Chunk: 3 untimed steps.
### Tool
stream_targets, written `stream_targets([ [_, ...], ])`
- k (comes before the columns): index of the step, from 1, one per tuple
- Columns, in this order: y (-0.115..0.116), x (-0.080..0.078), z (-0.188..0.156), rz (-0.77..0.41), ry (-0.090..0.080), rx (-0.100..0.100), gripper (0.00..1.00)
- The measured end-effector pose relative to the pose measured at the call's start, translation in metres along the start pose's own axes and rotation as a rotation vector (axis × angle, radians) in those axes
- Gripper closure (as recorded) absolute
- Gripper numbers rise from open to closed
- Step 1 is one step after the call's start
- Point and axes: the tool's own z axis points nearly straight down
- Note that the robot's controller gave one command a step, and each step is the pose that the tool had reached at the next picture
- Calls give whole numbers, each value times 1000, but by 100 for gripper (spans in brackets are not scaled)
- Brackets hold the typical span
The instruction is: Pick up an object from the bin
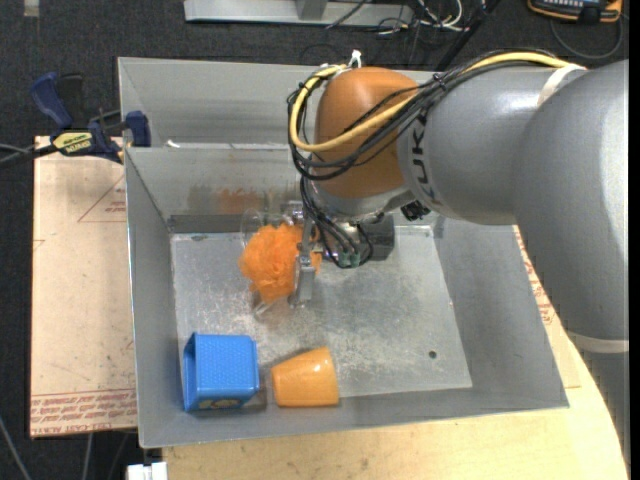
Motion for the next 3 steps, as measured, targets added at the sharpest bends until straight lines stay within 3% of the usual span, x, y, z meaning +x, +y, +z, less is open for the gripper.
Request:
stream_targets([
  [2,1,-14,49,-78,-4,-1,0],
  [3,5,-18,57,-99,-7,-1,100],
])
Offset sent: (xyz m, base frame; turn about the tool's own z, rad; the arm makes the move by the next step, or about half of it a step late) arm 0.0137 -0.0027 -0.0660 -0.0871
